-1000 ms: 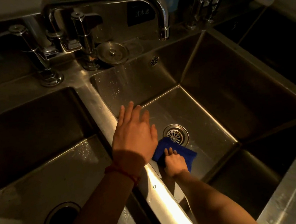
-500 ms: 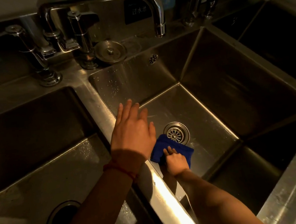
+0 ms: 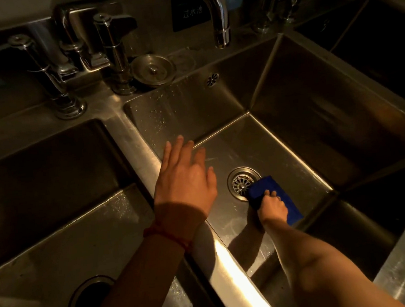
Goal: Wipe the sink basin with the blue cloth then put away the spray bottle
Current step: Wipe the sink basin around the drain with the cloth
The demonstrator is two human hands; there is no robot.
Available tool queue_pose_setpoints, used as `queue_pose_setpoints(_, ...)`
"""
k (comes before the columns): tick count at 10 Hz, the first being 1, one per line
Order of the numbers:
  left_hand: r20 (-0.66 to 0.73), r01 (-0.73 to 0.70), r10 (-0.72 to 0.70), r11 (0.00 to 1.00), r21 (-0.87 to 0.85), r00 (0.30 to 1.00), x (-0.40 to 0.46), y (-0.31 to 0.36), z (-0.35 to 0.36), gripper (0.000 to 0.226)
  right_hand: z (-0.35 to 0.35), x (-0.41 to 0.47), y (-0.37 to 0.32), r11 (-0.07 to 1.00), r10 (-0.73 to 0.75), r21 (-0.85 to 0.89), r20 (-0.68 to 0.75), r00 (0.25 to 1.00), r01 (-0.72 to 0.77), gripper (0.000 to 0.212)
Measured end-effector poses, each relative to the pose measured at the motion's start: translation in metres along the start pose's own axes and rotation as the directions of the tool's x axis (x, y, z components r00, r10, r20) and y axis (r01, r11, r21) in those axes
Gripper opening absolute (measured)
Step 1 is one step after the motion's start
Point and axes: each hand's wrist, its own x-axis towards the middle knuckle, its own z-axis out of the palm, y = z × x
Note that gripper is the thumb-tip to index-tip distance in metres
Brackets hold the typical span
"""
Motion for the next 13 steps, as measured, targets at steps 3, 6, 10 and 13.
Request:
queue_pose_setpoints(3, -0.002, 0.014, -0.014, 1.000, 0.007, 1.000, 0.001, 0.001, 0.001, 0.048, -0.026, 0.048, -0.002, 0.998, 0.052, 0.042, -0.070, 0.996, -0.050, 0.058)
queue_pose_setpoints(6, -0.003, 0.023, -0.023, 1.000, 0.015, 1.000, 0.001, -0.001, 0.002, 0.049, -0.030, 0.073, -0.025, 0.998, -0.008, 0.063, -0.108, 0.994, 0.014, 0.060)
queue_pose_setpoints(10, 0.009, 0.031, -0.031, 0.999, 0.022, 0.999, 0.002, -0.001, 0.004, 0.049, -0.028, 0.081, -0.082, 0.956, -0.290, 0.010, -0.084, 0.953, 0.292, 0.065)
queue_pose_setpoints(13, 0.008, 0.032, -0.033, 0.999, 0.010, 0.999, 0.001, 0.000, 0.002, 0.047, -0.020, 0.064, -0.101, 0.914, -0.405, -0.022, -0.052, 0.913, 0.404, 0.060)
